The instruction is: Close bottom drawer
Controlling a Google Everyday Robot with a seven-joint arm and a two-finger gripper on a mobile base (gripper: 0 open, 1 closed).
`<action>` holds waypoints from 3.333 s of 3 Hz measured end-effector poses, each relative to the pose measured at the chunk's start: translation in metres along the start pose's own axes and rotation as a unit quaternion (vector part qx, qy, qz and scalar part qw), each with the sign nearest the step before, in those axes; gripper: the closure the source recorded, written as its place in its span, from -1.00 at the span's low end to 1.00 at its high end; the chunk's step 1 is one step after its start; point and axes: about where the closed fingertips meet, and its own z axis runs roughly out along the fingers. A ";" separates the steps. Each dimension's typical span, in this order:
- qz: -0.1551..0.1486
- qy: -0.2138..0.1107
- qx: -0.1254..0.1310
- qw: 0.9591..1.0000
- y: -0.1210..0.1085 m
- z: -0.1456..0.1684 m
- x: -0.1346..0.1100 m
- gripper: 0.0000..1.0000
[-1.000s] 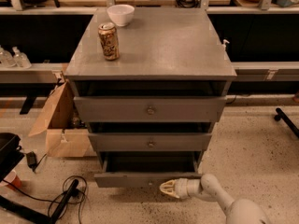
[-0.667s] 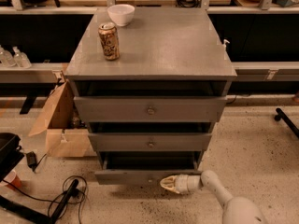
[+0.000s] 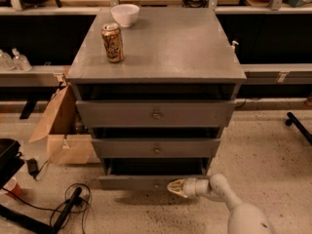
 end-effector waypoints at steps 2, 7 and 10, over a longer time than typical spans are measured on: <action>-0.004 0.000 0.010 1.000 -0.020 -0.003 -0.003 1.00; -0.015 0.000 0.033 0.999 -0.067 -0.007 -0.012 1.00; -0.020 0.001 0.035 0.999 -0.078 -0.010 -0.019 1.00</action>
Offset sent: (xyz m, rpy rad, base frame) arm 0.3043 -0.0763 0.0633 -0.0194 -0.2017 -0.1564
